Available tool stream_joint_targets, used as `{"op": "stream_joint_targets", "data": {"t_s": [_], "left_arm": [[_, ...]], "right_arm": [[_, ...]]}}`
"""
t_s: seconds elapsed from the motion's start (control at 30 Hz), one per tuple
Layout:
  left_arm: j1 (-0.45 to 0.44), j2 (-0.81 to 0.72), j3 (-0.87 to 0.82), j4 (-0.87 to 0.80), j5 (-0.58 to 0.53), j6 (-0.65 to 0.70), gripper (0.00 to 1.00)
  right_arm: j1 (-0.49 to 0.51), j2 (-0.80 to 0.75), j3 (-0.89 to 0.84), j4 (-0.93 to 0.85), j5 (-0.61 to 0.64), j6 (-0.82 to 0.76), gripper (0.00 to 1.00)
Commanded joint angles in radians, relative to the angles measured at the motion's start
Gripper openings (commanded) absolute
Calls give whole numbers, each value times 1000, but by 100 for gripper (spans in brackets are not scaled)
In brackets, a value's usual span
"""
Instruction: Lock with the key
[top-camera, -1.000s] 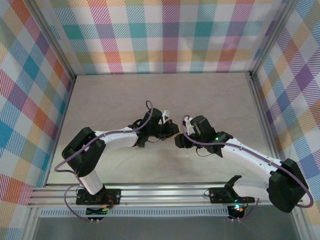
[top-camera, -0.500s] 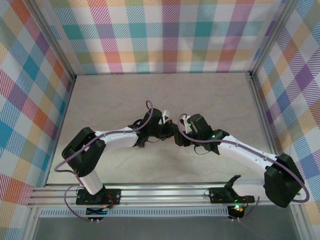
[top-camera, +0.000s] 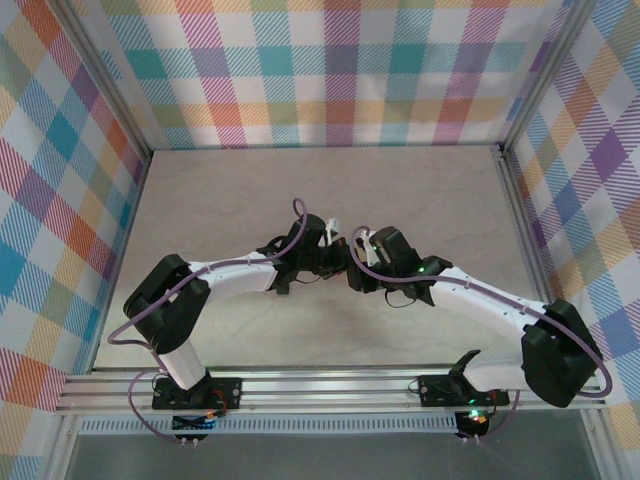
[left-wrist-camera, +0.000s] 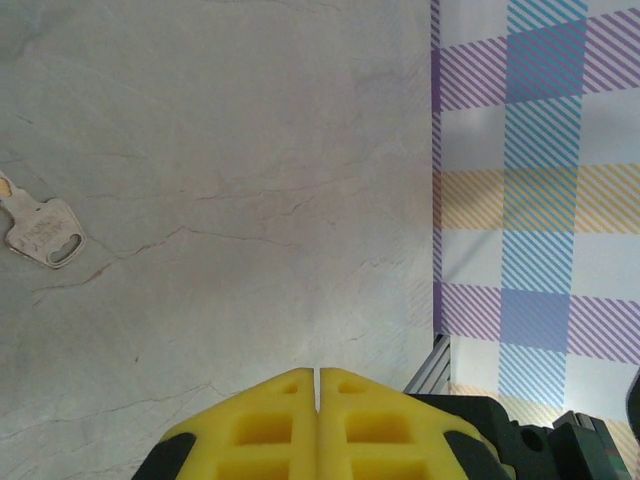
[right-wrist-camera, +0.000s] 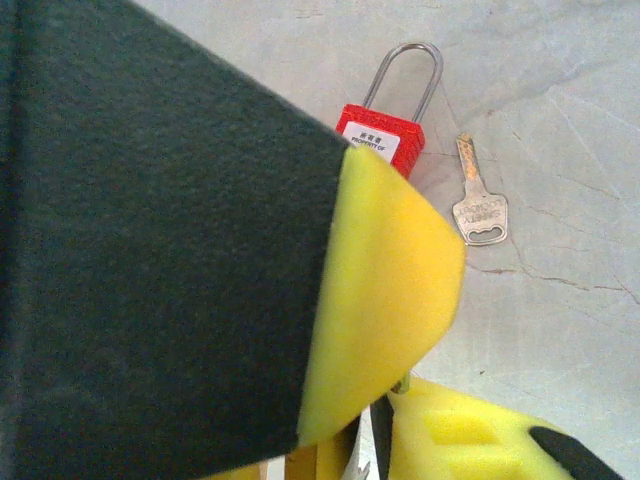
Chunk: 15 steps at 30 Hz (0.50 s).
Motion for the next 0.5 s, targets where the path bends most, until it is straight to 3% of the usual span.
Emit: {"op": "stream_joint_targets", "data": {"t_s": [0.0,0.47], "left_arm": [[-8,-28,27,-12,-7,22,0],[-7,-34,35,-49,-20,48,0]], "right_arm": [[8,1,29,-4,3,0,30],[8,-4,30,-30,25,-8,25]]}}
